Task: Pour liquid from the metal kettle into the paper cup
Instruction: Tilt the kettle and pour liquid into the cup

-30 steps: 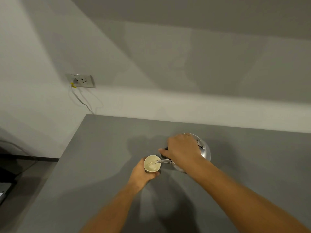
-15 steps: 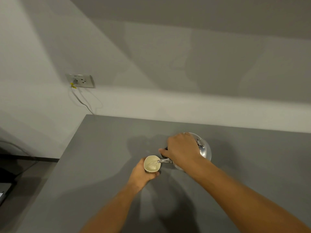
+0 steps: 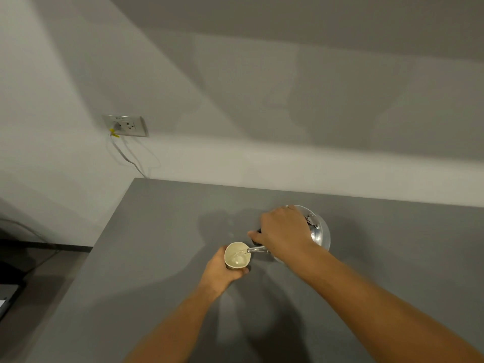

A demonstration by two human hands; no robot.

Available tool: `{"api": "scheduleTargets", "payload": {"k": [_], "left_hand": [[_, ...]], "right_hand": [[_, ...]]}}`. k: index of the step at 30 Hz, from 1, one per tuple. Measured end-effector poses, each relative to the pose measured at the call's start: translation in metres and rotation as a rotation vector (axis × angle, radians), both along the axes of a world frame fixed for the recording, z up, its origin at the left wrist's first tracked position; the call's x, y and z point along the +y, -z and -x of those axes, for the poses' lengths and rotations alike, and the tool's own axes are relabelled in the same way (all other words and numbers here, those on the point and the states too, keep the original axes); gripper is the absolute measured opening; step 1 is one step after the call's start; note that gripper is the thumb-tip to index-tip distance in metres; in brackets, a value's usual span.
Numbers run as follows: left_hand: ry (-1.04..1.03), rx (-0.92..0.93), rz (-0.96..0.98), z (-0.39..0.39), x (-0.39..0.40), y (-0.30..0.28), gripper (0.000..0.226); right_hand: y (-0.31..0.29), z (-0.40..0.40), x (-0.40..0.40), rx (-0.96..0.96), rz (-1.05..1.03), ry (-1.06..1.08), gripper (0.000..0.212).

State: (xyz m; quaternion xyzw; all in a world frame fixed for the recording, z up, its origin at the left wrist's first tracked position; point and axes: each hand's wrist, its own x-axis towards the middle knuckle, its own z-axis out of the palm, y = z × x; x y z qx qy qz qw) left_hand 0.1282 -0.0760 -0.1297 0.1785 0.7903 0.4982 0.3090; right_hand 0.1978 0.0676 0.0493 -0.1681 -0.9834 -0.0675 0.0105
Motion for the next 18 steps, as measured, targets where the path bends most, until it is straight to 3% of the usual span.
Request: {"api": "scheduleTargets", "payload": {"k": [14, 18], "left_hand": [[0.001, -0.011, -0.003, 0.0007, 0.0005, -0.0026, 0.060], [-0.008, -0.019, -0.003, 0.0005, 0.0002, -0.0008, 0.061]], "right_hand": [[-0.0022, 0.0009, -0.0018, -0.011, -0.016, -0.007, 0.051], [-0.0021, 0.0009, -0.0026, -0.009, -0.006, -0.011, 0.042]]}}
